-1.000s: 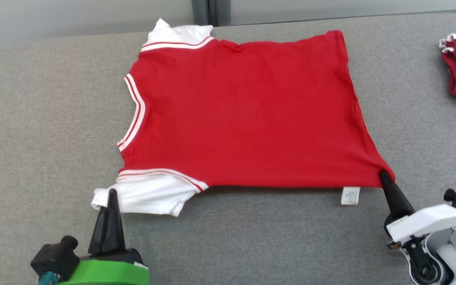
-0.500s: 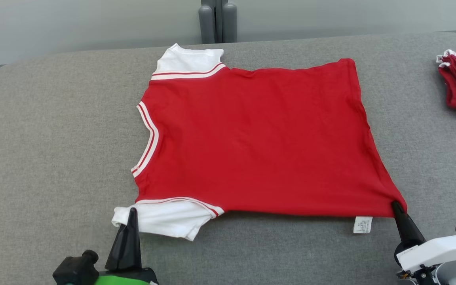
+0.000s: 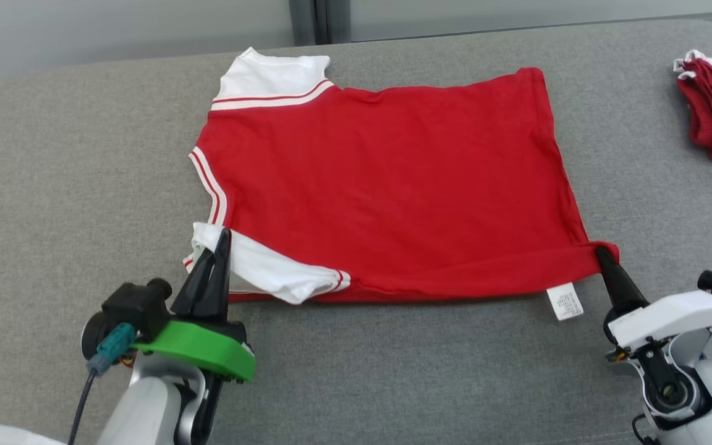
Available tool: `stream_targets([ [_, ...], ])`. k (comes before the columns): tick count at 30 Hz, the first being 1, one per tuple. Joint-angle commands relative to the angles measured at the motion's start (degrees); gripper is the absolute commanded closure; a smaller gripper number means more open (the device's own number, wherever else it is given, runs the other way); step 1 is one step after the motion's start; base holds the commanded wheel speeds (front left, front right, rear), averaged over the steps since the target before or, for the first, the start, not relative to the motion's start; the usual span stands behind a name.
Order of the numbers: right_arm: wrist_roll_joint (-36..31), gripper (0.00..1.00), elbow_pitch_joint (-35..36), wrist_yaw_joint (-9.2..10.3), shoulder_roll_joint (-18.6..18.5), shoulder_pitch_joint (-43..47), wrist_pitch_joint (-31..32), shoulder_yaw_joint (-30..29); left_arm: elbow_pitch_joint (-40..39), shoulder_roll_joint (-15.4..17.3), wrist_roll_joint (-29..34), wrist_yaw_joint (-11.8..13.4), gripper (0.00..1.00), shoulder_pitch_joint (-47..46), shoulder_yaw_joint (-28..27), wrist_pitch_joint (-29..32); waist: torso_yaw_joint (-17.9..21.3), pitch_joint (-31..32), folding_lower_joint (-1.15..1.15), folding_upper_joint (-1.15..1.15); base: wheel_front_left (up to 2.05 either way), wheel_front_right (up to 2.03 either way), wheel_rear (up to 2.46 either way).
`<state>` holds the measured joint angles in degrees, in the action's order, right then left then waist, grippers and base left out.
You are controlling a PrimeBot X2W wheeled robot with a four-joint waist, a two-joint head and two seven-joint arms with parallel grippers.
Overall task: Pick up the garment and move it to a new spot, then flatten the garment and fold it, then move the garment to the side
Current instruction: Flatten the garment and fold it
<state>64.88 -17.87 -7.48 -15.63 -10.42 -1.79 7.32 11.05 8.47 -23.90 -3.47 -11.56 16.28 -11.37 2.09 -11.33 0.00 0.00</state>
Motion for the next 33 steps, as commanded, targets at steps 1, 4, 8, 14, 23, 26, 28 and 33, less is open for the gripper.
stream_targets([
  [1, -0.85, 1.0, -0.49, -0.01, 0.41, -1.96, 0.69, -0.47, 1.45, 0.77, 0.74, -0.51, 1.0, -2.51, -0.11, -0.03, 0.56, -1.13, 0.0, 0.0, 0.0, 0.0, 0.0],
  [4, -1.89, 1.0, -2.17, -0.01, 1.32, -4.6, 1.89, -1.61, 5.25, 0.79, 0.83, -0.95, 1.0, -6.59, -0.16, -0.35, 0.74, -1.87, 0.0, 0.0, 0.0, 0.0, 0.0],
  [8, -3.88, 1.0, -5.15, -0.01, 2.38, -8.39, 3.37, -2.84, 11.12, 0.56, 1.04, -1.43, 1.0, -11.39, 0.05, -0.82, 0.9, -2.55, 0.0, 0.0, 0.0, 0.0, 0.0],
  [14, -7.22, 0.0, -6.76, -0.01, 2.94, -11.67, 2.74, -2.93, 18.48, 0.21, 2.24, -1.58, 0.0, -16.07, 0.65, -2.65, 0.9, -2.62, 0.0, 0.0, 0.0, 0.0, 0.0],
  [23, -12.31, 0.0, -5.3, -0.01, -1.13, -7.15, -0.56, -0.73, 19.84, 0.52, 2.35, -2.17, 0.0, -11.4, -1.57, -3.83, 0.29, -0.95, 0.0, 0.0, 0.0, 0.0, 0.0],
  [26, -13.9, 0.0, -5.8, -0.01, -1.87, -5.93, -1.5, -0.3, 19.67, 0.45, 2.7, -2.22, 0.0, -8.17, -2.15, -3.82, 0.0, -0.9, 0.0, 0.0, 0.0, 0.0, 0.0],
  [28, -14.74, 0.0, -6.16, -0.01, -1.91, -5.89, -1.83, 0.06, 20.25, 0.6, 3.13, -2.14, 0.0, -6.5, -2.23, -3.82, -0.19, -1.16, 0.0, 0.0, 0.0, 0.0, 0.0],
  [33, -16.47, 0.0, -8.07, -0.01, -1.88, -7.65, -1.67, 1.19, 23.16, -0.1, 3.01, -2.51, 0.0, -5.99, -1.83, -3.83, -0.63, -2.03, 0.0, 0.0, 0.0, 0.0, 0.0],
])
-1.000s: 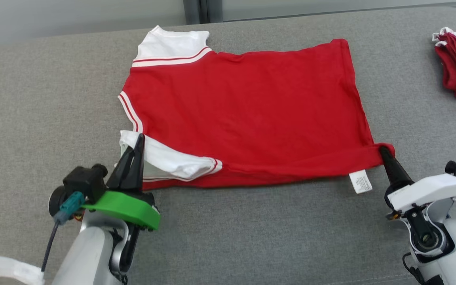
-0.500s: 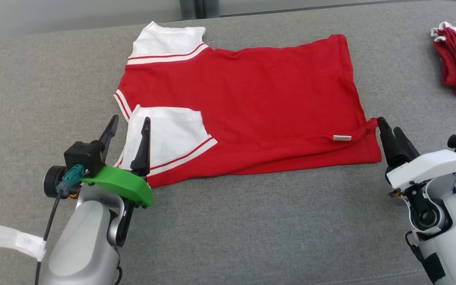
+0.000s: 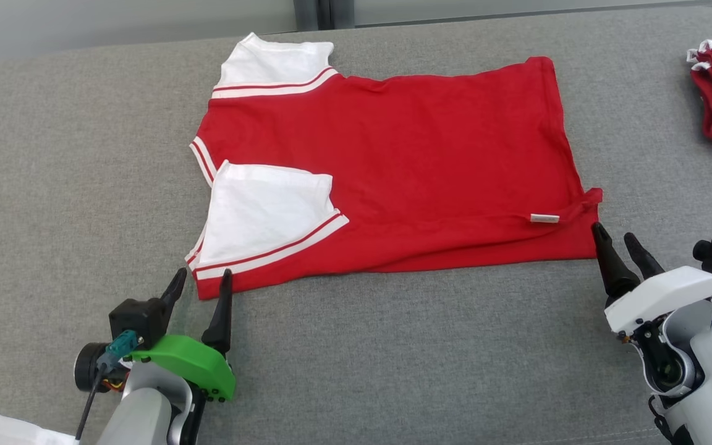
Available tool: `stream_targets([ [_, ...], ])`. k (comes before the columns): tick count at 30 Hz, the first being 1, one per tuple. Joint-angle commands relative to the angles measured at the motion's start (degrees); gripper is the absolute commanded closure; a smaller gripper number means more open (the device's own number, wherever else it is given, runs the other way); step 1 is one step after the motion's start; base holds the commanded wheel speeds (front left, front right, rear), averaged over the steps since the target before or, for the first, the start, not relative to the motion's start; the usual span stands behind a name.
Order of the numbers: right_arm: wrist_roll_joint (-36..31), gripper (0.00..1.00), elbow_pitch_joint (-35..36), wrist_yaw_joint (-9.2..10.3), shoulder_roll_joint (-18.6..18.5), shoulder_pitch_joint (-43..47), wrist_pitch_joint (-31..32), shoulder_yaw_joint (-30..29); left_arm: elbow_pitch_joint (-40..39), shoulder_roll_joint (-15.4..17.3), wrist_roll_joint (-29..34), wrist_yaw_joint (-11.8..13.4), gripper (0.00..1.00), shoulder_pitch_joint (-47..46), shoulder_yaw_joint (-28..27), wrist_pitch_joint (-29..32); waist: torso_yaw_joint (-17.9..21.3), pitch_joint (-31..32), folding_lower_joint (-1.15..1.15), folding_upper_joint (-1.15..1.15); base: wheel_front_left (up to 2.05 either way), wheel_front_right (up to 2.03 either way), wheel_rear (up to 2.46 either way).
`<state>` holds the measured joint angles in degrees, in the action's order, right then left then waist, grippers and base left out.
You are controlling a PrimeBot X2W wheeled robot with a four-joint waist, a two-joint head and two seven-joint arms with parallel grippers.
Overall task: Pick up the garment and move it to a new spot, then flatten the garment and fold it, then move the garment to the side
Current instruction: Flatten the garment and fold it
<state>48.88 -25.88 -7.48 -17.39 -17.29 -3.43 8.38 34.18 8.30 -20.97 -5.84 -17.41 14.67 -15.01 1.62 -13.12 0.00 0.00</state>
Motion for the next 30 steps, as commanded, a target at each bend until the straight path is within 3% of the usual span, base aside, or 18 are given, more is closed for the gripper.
stream_targets([
  [1, -0.91, 0.0, -0.74, -0.01, -0.12, -1.17, 0.05, 0.47, 0.95, -0.11, -0.41, -0.2, 0.0, -0.47, -0.4, -0.17, -0.19, -0.45, 0.0, 0.0, 0.0, 0.0, 0.0],
  [6, -2.51, 0.0, -4.43, 0.0, 0.23, -3.35, -0.19, 2.12, 5.29, -1.13, -2.02, -0.69, 0.0, -2.46, -0.16, 0.02, -0.13, -1.17, 0.0, 0.0, 0.0, 0.0, 0.0],
  [7, -2.7, 0.0, -5.15, -0.01, 0.44, -3.89, -0.49, 2.63, 6.19, -1.17, -2.33, -0.79, 0.13, -2.97, 0.11, 0.03, -0.1, -1.25, 0.0, 0.0, 0.0, 0.0, 0.0],
  [8, -2.6, 0.0, -5.78, -0.01, 0.65, -4.24, -0.4, 3.06, 6.7, -1.29, -2.78, -0.95, 0.44, -3.4, 0.16, 0.01, -0.1, -1.32, 0.0, 0.0, 0.0, 0.0, 0.0],
  [9, -2.5, 0.65, -6.47, 0.0, 0.81, -4.53, -0.35, 3.51, 7.25, -1.57, -3.02, -1.12, 0.85, -3.83, 0.23, -0.02, -0.14, -1.36, 0.0, 0.0, 0.0, 0.0, 0.0],
  [10, -2.28, 0.97, -7.02, 0.0, 0.89, -4.8, -0.57, 3.83, 7.71, -1.71, -3.2, -1.11, 1.0, -4.11, 0.26, -0.03, -0.18, -1.39, 0.0, 0.0, 0.0, 0.0, 0.0],
  [20, 0.13, 1.0, -10.66, 0.0, 0.69, -4.44, -4.91, 6.76, 7.24, -1.37, -5.52, -1.49, 1.0, -4.0, -2.14, -0.16, -1.11, 1.9, 0.0, 0.0, 0.0, 0.0, 0.0],
  [30, 1.96, 1.0, -3.71, 0.0, -2.16, 4.71, -7.16, 8.05, -2.58, -1.94, -4.52, -0.3, 1.0, 8.32, -4.83, -0.19, -1.1, 6.45, 0.0, 0.0, 0.0, 0.0, 0.0],
])
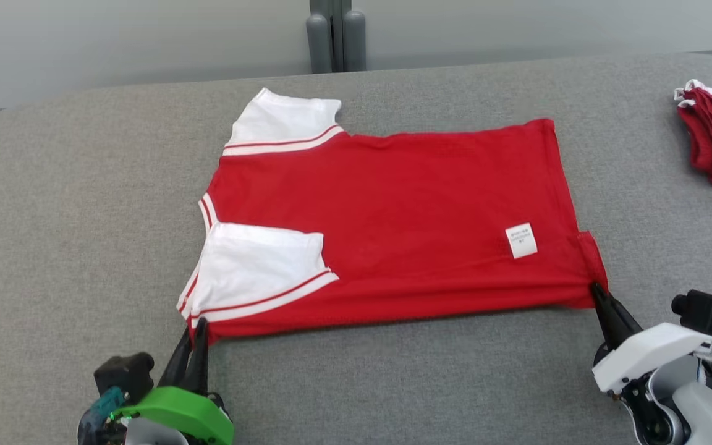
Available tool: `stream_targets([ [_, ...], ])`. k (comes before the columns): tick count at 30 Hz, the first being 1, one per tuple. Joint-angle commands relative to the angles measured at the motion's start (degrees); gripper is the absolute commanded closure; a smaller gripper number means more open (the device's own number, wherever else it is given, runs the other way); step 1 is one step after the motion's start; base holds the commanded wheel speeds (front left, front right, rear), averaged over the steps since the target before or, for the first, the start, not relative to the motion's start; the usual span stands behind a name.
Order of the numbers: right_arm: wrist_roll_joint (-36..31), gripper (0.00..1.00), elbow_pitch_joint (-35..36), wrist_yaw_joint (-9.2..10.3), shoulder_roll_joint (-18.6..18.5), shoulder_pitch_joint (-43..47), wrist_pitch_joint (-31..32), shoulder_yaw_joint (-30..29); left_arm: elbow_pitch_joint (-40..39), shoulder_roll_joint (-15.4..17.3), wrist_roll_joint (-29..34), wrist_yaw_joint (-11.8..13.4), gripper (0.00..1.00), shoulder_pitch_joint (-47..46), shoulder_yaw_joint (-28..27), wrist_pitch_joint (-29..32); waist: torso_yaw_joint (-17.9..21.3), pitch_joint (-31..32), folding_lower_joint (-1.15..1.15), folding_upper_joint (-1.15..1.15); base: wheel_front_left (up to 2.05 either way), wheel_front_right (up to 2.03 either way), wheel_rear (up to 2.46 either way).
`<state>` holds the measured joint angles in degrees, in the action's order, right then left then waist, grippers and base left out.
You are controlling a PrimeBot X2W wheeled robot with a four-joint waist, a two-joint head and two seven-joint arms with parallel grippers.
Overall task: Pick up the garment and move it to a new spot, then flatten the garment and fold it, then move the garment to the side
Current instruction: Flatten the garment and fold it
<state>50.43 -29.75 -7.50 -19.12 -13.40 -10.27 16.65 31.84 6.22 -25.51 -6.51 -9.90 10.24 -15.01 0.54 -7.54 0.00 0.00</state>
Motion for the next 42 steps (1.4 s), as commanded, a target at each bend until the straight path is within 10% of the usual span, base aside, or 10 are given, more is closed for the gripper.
stream_targets([
  [1, 0.66, 1.0, 1.13, 0.03, -0.62, 2.15, -0.13, -0.54, -1.42, 0.1, 0.17, 0.53, 1.0, 2.37, -0.7, -0.19, -0.1, 1.09, 0.0, 0.0, 0.0, 0.0, 0.0],
  [10, -0.27, 1.0, 7.18, 0.06, 0.14, 11.94, 2.58, -5.02, -7.94, -0.92, 1.41, 2.29, 1.0, 11.06, -0.62, -0.19, -1.03, 1.99, 0.0, 0.0, 0.0, 0.0, 0.0],
  [11, -0.48, 1.0, 7.4, 0.06, 0.44, 12.35, 2.85, -5.4, -8.06, -0.98, 1.5, 2.5, 0.84, 11.4, -0.5, -0.19, -1.06, 2.07, 0.0, 0.0, 0.0, 0.0, 0.0],
  [12, -0.96, 0.6, 7.66, 0.06, 0.85, 12.77, 3.09, -5.9, -8.29, -1.03, 2.11, 2.81, 0.32, 11.61, -0.35, -0.19, -1.07, 2.18, 0.0, 0.0, 0.0, 0.0, 0.0],
  [13, -1.13, 0.0, 7.87, 0.06, 1.51, 13.07, 2.93, -6.65, -8.57, -1.05, 2.4, 2.97, 0.0, 11.69, -0.39, -0.19, -1.05, 2.3, 0.0, 0.0, 0.0, 0.0, 0.0],
  [42, -30.45, 0.0, 25.35, 0.04, 9.16, 13.05, -4.9, -13.13, -21.35, -2.36, 15.07, 2.26, 0.0, 7.4, -11.04, -0.18, -0.08, 5.83, 0.0, 0.0, 0.0, 0.0, 0.0],
])
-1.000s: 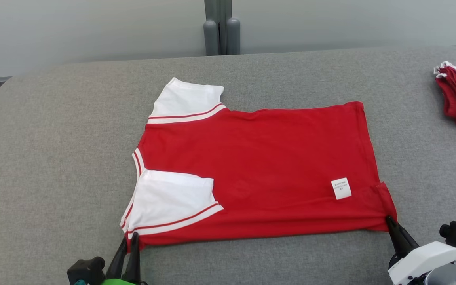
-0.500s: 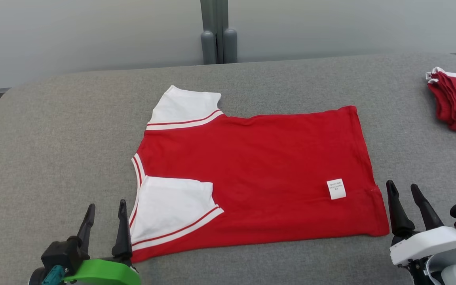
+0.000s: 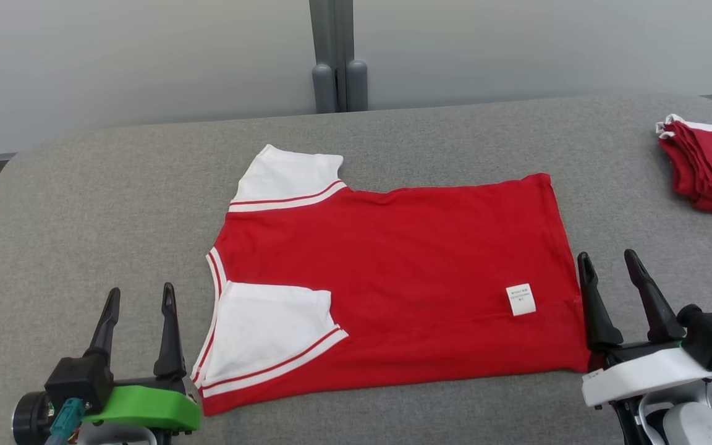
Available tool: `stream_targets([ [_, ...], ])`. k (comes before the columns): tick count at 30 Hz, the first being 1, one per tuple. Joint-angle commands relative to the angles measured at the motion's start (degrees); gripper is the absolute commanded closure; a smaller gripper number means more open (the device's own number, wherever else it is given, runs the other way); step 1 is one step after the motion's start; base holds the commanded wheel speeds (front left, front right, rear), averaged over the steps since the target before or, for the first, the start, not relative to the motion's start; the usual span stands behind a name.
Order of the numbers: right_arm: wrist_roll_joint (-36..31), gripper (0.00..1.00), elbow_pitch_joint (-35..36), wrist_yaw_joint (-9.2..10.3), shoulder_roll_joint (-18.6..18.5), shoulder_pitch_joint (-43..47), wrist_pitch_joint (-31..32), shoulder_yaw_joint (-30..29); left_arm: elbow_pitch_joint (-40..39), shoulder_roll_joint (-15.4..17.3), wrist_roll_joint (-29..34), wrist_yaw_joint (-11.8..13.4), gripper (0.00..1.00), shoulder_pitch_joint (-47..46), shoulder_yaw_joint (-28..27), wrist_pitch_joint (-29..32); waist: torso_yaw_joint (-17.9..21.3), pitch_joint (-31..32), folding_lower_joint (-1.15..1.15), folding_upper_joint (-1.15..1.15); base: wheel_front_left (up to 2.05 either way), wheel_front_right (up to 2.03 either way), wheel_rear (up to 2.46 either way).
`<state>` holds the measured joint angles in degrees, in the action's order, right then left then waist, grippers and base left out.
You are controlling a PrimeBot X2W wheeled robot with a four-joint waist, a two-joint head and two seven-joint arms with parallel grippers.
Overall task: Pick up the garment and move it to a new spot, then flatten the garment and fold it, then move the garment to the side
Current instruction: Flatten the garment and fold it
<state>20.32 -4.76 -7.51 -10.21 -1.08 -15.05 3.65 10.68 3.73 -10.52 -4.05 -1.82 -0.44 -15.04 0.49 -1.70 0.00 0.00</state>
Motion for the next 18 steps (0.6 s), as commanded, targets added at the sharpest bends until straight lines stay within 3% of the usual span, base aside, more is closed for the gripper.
stream_targets([
  [1, -0.68, 0.0, 0.65, 0.05, 0.59, 1.06, -0.13, -0.27, -0.27, 0.07, 0.33, -0.22, 0.0, -0.62, -0.44, -0.16, -0.04, 0.02, 0.0, 0.0, 0.0, 0.0, 0.0],
  [18, -2.84, 0.0, -0.46, 0.05, 2.59, 4.85, -0.15, -0.22, 0.72, -0.48, 0.86, -1.36, 0.0, 2.8, -0.9, -0.16, -0.76, 1.19, 0.0, 0.0, 0.0, 0.0, 0.0],
])
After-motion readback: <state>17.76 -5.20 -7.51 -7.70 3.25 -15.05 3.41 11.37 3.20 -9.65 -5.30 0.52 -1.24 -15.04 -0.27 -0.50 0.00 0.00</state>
